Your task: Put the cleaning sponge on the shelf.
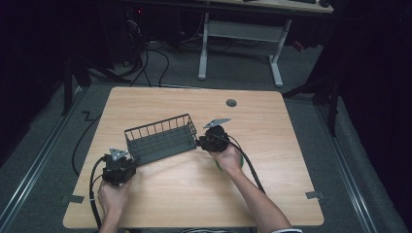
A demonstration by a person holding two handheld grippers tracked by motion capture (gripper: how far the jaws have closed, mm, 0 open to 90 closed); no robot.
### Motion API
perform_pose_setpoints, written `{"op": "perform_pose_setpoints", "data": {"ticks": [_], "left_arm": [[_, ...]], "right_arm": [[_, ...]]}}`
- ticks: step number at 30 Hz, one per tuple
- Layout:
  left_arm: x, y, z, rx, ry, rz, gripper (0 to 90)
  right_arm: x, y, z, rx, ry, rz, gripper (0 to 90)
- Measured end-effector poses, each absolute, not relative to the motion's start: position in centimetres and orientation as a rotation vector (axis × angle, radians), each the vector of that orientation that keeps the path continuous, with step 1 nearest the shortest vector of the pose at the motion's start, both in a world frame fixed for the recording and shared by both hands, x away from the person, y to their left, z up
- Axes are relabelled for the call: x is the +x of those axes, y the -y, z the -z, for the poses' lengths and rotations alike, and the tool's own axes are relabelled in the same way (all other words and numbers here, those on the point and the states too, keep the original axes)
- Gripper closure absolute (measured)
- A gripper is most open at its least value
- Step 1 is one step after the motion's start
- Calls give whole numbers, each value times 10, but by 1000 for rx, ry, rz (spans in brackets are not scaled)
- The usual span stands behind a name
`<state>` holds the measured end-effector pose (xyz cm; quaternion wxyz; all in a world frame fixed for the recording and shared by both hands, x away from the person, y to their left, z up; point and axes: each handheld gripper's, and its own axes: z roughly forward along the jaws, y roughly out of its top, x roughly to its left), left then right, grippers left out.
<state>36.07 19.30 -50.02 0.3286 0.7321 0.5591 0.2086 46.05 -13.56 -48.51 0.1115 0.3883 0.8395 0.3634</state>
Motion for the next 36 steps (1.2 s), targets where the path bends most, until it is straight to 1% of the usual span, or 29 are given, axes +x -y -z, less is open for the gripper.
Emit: {"op": "perform_pose_setpoints", "data": {"ticks": [13, 29, 36], "left_arm": [[364, -193, 500, 1938, -1460, -545, 858], [374, -185, 498, 1974, -1435, -523, 866], [385, -176, 497, 1980, -1409, -500, 867]], "right_arm": [[464, 130, 486, 1132, -2478, -1017, 860], [466, 136, 484, 1128, -2490, -982, 869], [464, 150, 481, 1168, -2475, -960, 869]]}}
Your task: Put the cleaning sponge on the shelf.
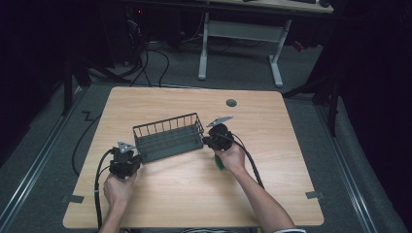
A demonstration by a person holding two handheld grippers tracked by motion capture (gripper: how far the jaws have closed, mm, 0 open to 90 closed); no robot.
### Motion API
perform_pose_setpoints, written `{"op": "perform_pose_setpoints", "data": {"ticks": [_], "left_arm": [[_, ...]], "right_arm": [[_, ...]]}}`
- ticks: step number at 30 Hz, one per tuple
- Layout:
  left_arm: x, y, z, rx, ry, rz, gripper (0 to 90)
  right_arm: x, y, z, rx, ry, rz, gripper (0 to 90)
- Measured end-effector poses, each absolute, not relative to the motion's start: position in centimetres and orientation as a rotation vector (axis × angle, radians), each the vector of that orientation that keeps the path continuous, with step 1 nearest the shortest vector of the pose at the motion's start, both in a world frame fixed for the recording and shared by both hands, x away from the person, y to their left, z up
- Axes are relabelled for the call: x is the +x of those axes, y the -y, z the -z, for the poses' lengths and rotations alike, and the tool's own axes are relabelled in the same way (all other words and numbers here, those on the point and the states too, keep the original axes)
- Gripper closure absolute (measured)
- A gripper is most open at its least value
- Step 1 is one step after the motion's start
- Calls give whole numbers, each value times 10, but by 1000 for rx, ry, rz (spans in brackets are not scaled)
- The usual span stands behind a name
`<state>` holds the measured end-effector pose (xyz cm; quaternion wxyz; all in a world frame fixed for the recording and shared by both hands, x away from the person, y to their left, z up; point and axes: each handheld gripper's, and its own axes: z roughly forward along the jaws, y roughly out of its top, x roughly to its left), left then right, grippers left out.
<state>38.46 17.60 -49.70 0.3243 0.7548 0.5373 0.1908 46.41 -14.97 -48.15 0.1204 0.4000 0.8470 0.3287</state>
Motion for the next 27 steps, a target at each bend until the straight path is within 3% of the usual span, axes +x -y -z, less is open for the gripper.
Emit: {"op": "perform_pose_setpoints", "data": {"ticks": [27], "left_arm": [[440, -126, 492, 2036, -1314, -437, 868]], "right_arm": [[454, 208, 480, 1299, -2393, -936, 867]]}}
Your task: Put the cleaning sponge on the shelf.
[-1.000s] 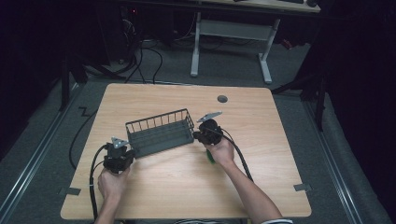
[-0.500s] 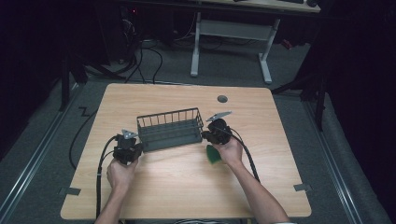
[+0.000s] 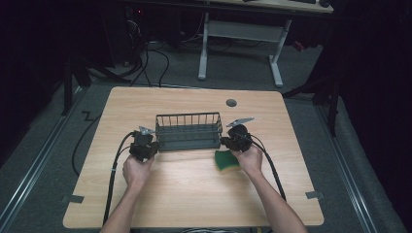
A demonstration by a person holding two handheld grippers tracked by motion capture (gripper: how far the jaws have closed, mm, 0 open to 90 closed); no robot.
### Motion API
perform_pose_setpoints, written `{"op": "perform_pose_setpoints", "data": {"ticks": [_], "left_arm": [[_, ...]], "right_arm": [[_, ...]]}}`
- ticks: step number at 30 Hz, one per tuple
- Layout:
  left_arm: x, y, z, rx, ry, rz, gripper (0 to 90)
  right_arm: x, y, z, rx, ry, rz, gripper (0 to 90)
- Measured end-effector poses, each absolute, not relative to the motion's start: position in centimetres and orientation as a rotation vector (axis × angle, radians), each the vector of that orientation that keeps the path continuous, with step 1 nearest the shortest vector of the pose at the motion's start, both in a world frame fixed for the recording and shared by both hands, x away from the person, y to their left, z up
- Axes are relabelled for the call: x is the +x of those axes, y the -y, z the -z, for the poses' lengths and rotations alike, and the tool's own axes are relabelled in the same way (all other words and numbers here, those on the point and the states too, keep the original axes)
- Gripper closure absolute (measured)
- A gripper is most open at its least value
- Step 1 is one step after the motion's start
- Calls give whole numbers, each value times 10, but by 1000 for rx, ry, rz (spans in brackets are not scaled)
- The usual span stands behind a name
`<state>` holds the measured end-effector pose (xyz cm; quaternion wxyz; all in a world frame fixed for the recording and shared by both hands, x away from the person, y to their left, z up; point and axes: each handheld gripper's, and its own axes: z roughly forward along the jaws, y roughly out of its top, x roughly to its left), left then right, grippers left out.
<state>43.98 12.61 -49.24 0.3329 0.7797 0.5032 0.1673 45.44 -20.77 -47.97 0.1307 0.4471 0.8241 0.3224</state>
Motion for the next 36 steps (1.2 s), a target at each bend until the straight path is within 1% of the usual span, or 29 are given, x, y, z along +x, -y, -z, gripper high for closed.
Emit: {"op": "perform_pose_setpoints", "data": {"ticks": [8, 12, 29, 36], "left_arm": [[452, -105, 493, 2052, -1286, -424, 868], [456, -99, 495, 2033, -1283, -409, 867], [463, -81, 495, 2041, -1261, -399, 866], [464, -81, 495, 2031, -1264, -387, 858]], "right_arm": [[450, 228, 482, 1362, -2349, -945, 867], [449, 238, 482, 1382, -2332, -941, 867], [446, 253, 482, 1404, -2302, -913, 865], [446, 255, 482, 1406, -2300, -920, 863]]}}
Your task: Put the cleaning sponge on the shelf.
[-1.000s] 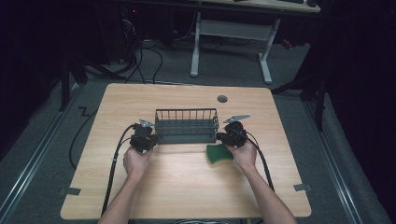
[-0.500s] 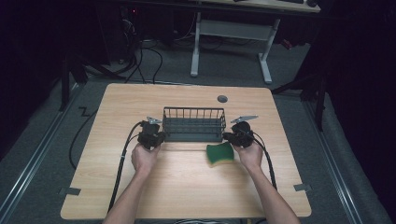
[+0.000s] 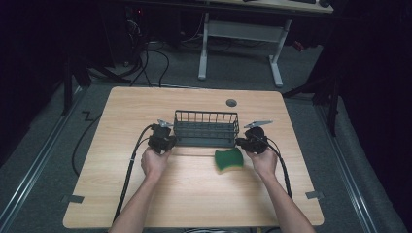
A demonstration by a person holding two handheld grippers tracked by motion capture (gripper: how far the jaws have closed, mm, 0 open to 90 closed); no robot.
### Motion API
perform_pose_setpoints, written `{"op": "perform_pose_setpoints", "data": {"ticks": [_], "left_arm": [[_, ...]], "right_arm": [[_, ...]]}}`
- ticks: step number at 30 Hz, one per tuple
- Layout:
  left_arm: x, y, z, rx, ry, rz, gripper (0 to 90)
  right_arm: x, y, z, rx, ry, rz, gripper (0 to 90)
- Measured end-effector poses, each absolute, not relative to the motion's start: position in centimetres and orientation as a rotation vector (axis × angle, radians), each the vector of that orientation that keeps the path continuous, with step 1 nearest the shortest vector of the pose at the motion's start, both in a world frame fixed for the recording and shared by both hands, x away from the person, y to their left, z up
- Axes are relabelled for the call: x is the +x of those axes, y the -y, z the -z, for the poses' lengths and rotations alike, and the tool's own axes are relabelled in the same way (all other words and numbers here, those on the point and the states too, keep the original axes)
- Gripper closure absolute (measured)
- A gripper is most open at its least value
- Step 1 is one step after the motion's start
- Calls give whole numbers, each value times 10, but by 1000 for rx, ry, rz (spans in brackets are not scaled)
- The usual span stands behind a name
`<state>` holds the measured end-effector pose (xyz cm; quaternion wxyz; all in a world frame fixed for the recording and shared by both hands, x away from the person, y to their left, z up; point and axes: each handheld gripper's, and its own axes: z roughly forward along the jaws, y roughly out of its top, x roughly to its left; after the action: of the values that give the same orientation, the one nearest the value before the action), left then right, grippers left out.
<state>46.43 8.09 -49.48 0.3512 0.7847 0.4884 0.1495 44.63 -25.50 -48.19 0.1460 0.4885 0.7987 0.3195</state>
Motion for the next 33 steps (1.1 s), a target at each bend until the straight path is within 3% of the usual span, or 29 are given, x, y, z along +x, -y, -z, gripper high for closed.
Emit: {"op": "perform_pose_setpoints", "data": {"ticks": [2, 3, 7, 13, 21, 33], "left_arm": [[463, -82, 493, 2012, -1264, -383, 750], [461, -83, 490, 2002, -1262, -388, 701], [453, -92, 486, 1983, -1265, -416, 551], [441, -109, 488, 1985, -1274, -433, 425], [419, -140, 506, 1995, -1313, -461, 388], [394, -169, 529, 1970, -1383, -504, 368]], "right_arm": [[447, 256, 482, 1409, -2302, -929, 813], [447, 257, 482, 1418, -2298, -931, 702], [444, 261, 481, 1417, -2285, -947, 570], [433, 269, 479, 1416, -2229, -983, 432], [417, 282, 479, 1347, -2243, -1006, 354], [391, 286, 476, 1174, -2279, -1033, 328]]}}
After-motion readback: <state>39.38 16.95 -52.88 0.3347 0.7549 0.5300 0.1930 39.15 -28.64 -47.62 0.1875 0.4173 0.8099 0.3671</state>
